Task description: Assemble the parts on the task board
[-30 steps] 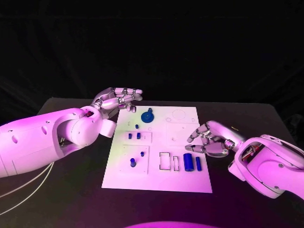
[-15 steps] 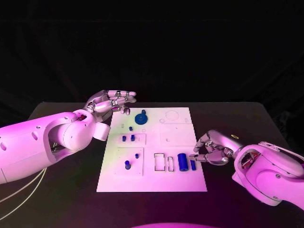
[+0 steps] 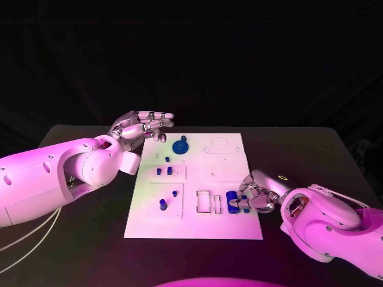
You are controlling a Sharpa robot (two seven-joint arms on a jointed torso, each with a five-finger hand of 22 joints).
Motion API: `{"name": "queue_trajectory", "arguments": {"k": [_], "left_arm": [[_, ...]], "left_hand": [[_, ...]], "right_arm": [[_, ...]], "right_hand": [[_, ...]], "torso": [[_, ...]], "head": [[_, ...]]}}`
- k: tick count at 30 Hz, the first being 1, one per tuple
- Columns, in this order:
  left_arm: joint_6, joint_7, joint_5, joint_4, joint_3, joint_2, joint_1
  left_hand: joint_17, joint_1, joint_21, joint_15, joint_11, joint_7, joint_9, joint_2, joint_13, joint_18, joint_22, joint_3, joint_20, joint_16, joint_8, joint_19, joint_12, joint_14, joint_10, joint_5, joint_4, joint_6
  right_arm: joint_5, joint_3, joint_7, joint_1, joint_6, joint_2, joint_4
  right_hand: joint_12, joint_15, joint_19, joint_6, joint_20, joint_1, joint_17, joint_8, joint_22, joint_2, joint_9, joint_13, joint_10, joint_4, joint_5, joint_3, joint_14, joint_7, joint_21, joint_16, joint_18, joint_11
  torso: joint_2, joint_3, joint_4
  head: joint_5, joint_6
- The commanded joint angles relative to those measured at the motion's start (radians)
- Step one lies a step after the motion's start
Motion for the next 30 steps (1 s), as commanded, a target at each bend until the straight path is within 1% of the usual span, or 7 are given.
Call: {"name": "queue_trajectory", "arguments": {"k": [1, 8, 14, 17, 22, 26, 30], "left_arm": [[0.022, 0.005, -0.004, 0.004, 0.0, 0.0, 0.0], [0.026, 0.003, -0.024, 0.006, 0.0, 0.0, 0.0], [0.031, 0.0, -0.028, 0.006, 0.0, 0.0, 0.0], [0.04, -0.011, -0.023, 0.006, 0.0, -0.001, 0.0], [0.052, -0.026, -0.02, 0.006, 0.0, -0.001, 0.0], [0.059, -0.043, -0.02, 0.006, 0.0, -0.001, 0.0], [0.064, -0.053, -0.019, 0.007, 0.0, 0.0, 0.0]], "left_hand": [[-0.001, 0.003, -0.004, 0.001, 0.002, -0.002, -0.001, 0.005, 0.001, 0.013, -0.001, -0.003, 0.0, 0.001, 0.002, 0.005, 0.005, -0.003, -0.008, -0.003, -0.003, -0.006], [-0.002, 0.002, -0.004, 0.001, 0.002, -0.002, -0.002, 0.005, 0.001, 0.013, -0.001, -0.003, 0.0, 0.001, 0.002, 0.005, 0.005, -0.003, -0.008, -0.003, -0.004, -0.006], [-0.002, 0.002, -0.004, 0.001, 0.002, -0.002, -0.002, 0.005, 0.001, 0.013, -0.001, -0.003, 0.0, 0.001, 0.002, 0.005, 0.005, -0.003, -0.008, -0.003, -0.004, -0.007], [-0.003, -0.003, -0.005, 0.002, 0.003, -0.001, -0.002, 0.005, 0.001, 0.012, -0.002, -0.006, 0.0, 0.001, 0.001, 0.005, 0.005, -0.004, -0.011, -0.004, -0.002, -0.008], [-0.003, -0.003, -0.006, 0.002, 0.003, -0.001, -0.002, 0.005, 0.001, 0.012, -0.002, -0.006, 0.0, 0.001, 0.001, 0.005, 0.005, -0.004, -0.011, -0.004, -0.002, -0.009], [-0.007, -0.006, -0.01, 0.003, 0.004, 0.0, -0.003, 0.006, 0.001, 0.012, -0.004, -0.008, 0.001, -0.004, 0.001, 0.002, 0.006, -0.011, -0.016, -0.004, -0.001, -0.012], [-0.01, -0.006, -0.013, 0.004, 0.005, 0.001, -0.003, 0.007, 0.001, 0.012, -0.006, -0.009, 0.002, -0.008, 0.001, 0.0, 0.007, -0.015, -0.018, -0.004, -0.002, -0.014]], "right_arm": [[-0.028, 0.0, -0.034, -0.005, 0.004, 0.009, -0.007], [-0.023, 0.0, -0.042, -0.017, 0.033, 0.029, -0.024], [-0.025, 0.0, -0.047, -0.026, 0.041, 0.047, -0.044], [-0.022, 0.0, -0.05, -0.037, 0.037, 0.064, -0.06], [-0.016, 0.0, -0.053, -0.052, 0.033, 0.085, -0.079], [-0.01, 0.0, -0.054, -0.056, 0.03, 0.092, -0.086], [-0.007, 0.0, -0.055, -0.058, 0.025, 0.097, -0.091]], "right_hand": [[0.002, -0.008, 0.106, -0.002, -0.007, 0.008, 0.065, 0.003, 0.263, 0.008, 0.003, 0.025, 0.003, 0.001, 0.002, -0.007, 0.073, -0.006, 0.004, 0.004, -0.006, 0.0], [-0.001, -0.008, 0.106, -0.003, -0.007, 0.004, 0.064, 0.005, 0.263, 0.016, 0.011, 0.026, 0.0, 0.015, 0.002, -0.024, 0.072, -0.006, 0.004, 0.004, -0.006, 0.0], [-0.002, -0.008, 0.106, -0.002, -0.007, 0.003, 0.063, 0.005, 0.263, 0.019, 0.014, 0.026, -0.001, 0.02, 0.006, -0.03, 0.072, -0.006, 0.004, 0.004, -0.006, 0.0], [-0.003, -0.008, 0.106, -0.002, -0.007, 0.002, 0.064, 0.006, 0.263, 0.02, 0.015, 0.026, -0.001, 0.021, 0.007, -0.032, 0.072, -0.006, 0.004, 0.004, -0.006, 0.0], [-0.003, -0.008, 0.106, -0.002, -0.007, 0.002, 0.064, 0.006, 0.263, 0.022, 0.018, 0.027, -0.002, 0.024, 0.002, -0.038, 0.072, -0.007, 0.004, 0.005, -0.006, 0.0], [-0.002, -0.008, 0.106, 0.0, -0.007, 0.006, 0.064, 0.009, 0.263, 0.028, 0.022, 0.03, -0.001, 0.026, 0.001, -0.041, 0.072, -0.008, 0.004, 0.006, -0.006, -0.001], [0.0, -0.009, 0.106, 0.003, -0.007, 0.011, 0.065, 0.011, 0.263, 0.032, 0.025, 0.032, 0.001, 0.026, 0.003, -0.043, 0.072, -0.009, 0.004, 0.007, -0.006, -0.002]], "torso": [[0.0, 0.0004, 0.0004], [0.0, 0.0019, 0.001], [0.0, 0.001, -0.0004], [0.0, 0.0006, -0.0006], [0.001, 0.0015, 0.0011], [0.001, 0.0003, 0.0021], [0.0, -0.0001, -0.0003]], "head": [[0.001, -0.004], [0.002, -0.007], [0.004, -0.009], [0.0, -0.007], [0.003, -0.01], [0.004, -0.01], [0.008, -0.012]]}}
